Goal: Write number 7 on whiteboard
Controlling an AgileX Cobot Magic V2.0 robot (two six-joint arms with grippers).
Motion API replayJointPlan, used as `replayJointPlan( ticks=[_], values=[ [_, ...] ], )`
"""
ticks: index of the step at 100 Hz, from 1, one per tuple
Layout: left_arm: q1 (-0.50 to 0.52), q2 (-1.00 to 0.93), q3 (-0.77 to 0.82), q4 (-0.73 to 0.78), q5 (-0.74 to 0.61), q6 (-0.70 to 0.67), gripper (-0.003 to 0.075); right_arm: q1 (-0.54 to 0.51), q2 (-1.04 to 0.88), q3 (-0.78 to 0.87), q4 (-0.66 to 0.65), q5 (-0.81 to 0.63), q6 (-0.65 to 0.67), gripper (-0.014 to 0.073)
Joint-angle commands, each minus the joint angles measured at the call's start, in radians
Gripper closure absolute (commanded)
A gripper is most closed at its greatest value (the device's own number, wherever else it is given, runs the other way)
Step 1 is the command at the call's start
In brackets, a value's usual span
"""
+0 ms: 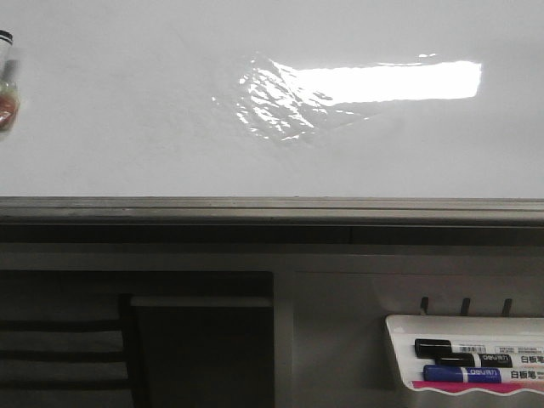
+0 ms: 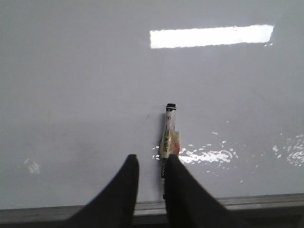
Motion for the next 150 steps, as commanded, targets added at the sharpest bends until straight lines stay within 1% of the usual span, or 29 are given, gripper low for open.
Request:
replayJointPlan(
  ticks=[1, 2, 3, 5, 6, 7, 8, 9, 12, 17, 39, 58, 68, 75, 91, 106, 129, 141, 150],
  values=[
    [0.002, 0.02, -0.007, 0.036, -0.07, -0.012, 0.0366, -0.006, 0.018, -0.03, 0.003, -0.077, -0.005, 0.0277],
    [0.002, 0.02, -0.007, 0.037, -0.07, -0.012, 0.0348, -0.006, 0.018, -0.03, 0.003, -0.077, -0.005, 0.0263],
    [0.002, 0.02, -0.005, 0.039, -0.07, -0.012, 0.0314, -0.006, 0.018, -0.03, 0.003, -0.077, -0.005, 0.0237],
    [0.002, 0.02, -0.002, 0.039, -0.073, -0.012, 0.0282, -0.006, 0.018, -0.03, 0.003, -0.077, -0.005, 0.0203],
    [0.002, 0.02, 0.001, 0.039, -0.075, -0.012, 0.0253, -0.006, 0.018, -0.03, 0.003, -0.077, -0.005, 0.0193],
    [0.002, 0.02, 0.001, 0.039, -0.079, -0.012, 0.0241, -0.006, 0.018, -0.03, 0.003, -0.077, -0.005, 0.0183],
    [0.002, 0.02, 0.004, 0.039, -0.084, -0.012, 0.0217, -0.006, 0.018, -0.03, 0.003, -0.079, -0.005, 0.016],
    [0.002, 0.02, 0.004, 0.039, -0.086, -0.012, 0.0197, -0.006, 0.018, -0.03, 0.003, -0.079, -0.005, 0.016],
    [0.002, 0.02, 0.008, 0.039, -0.097, -0.012, 0.0172, -0.006, 0.018, -0.03, 0.003, -0.079, -0.005, 0.0132],
    [0.002, 0.02, 0.009, 0.039, -0.101, -0.012, 0.0146, -0.006, 0.018, -0.03, 0.003, -0.079, -0.005, 0.012],
    [0.002, 0.02, 0.009, 0.039, -0.101, -0.012, 0.0186, -0.006, 0.018, -0.03, 0.003, -0.079, -0.005, 0.0123],
    [0.002, 0.022, 0.018, -0.065, -0.117, -0.012, 0.0241, -0.006, 0.018, -0.03, 0.004, -0.079, -0.005, 0.0122],
    [0.002, 0.033, 0.038, -0.075, -0.138, -0.007, 0.0267, -0.006, 0.018, -0.03, 0.004, -0.079, -0.005, 0.0122],
    [0.002, 0.062, 0.048, -0.073, -0.127, 0.033, 0.0284, -0.006, 0.018, -0.03, 0.004, -0.079, -0.005, 0.0122],
    [0.002, 0.176, 0.048, -0.08, -0.12, 0.099, 0.0311, -0.006, 0.018, -0.03, 0.008, -0.087, -0.005, 0.0123],
    [0.002, 0.306, 0.041, -0.11, -0.153, 0.117, 0.0336, -0.006, 0.018, -0.03, 0.031, -0.087, -0.005, 0.0123],
    [0.002, 0.493, -0.014, -0.137, -0.182, 0.12, 0.0336, -0.006, 0.018, -0.03, 0.048, -0.087, -0.005, 0.0122],
    [-0.031, 0.583, -0.046, -0.136, -0.213, 0.121, 0.0336, -0.006, 0.018, -0.03, 0.048, -0.087, -0.005, 0.0123],
    [-0.076, 0.64, -0.059, -0.128, -0.269, 0.122, 0.0336, -0.006, 0.018, -0.03, 0.048, -0.087, -0.005, 0.0123]
  ],
)
